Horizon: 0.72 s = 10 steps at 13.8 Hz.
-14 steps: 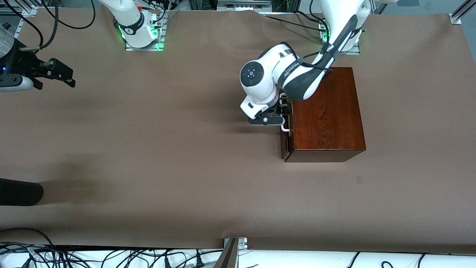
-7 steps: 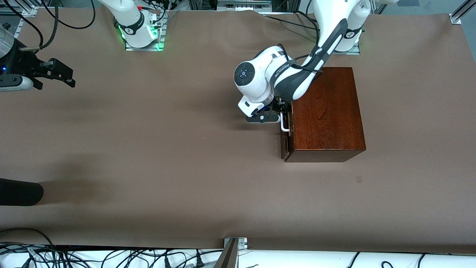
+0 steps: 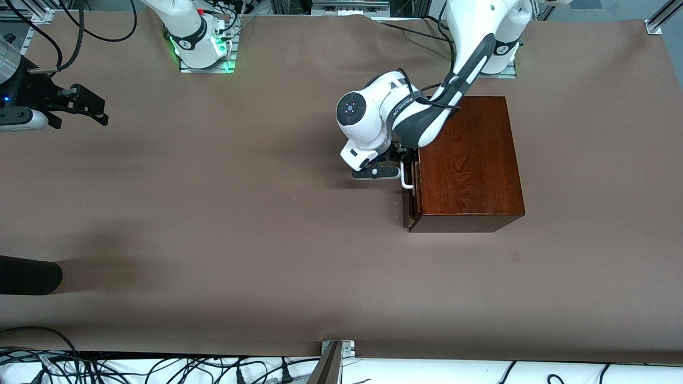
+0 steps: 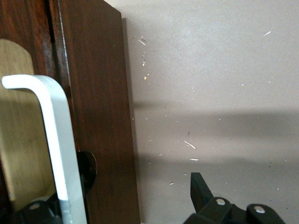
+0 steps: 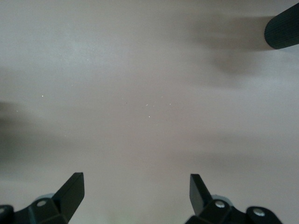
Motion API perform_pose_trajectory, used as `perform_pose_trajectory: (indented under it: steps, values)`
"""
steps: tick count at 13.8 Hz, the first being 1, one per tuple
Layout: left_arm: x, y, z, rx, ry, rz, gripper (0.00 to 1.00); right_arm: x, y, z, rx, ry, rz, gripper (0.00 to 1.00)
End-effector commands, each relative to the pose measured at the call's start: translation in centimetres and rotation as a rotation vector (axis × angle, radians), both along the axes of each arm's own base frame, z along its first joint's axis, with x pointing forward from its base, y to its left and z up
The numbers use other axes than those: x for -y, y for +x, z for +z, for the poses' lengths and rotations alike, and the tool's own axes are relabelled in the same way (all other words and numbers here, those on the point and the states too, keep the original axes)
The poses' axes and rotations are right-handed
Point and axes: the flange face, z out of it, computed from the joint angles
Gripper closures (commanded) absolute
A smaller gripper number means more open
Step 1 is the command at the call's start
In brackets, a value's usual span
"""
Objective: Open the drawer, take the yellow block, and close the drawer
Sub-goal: 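Pull the drawer open by its handle with the left gripper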
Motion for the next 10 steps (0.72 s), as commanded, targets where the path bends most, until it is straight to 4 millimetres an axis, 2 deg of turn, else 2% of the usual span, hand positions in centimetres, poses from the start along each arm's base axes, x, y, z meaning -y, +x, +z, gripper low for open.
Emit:
perform_pose_trajectory:
  steps: [1,5,10]
  values:
    - [2.2,-0.6,-0.8,0.034,-0.038,-0.007,0.0,0.3,0.2,0.4,-0.002,-0.011,-0.003,0.0]
    - [3.2,-0.2,-1.1,0.029,-0.061,0.007,0.0,0.3,0.1,0.5,-0.001,-0.01,-0.003,0.0]
    - [6.2,0.1,-0.1,0.039,-0.124,0.007,0.0,0.1,0.1,0.5,0.002,-0.01,0.0,0.0]
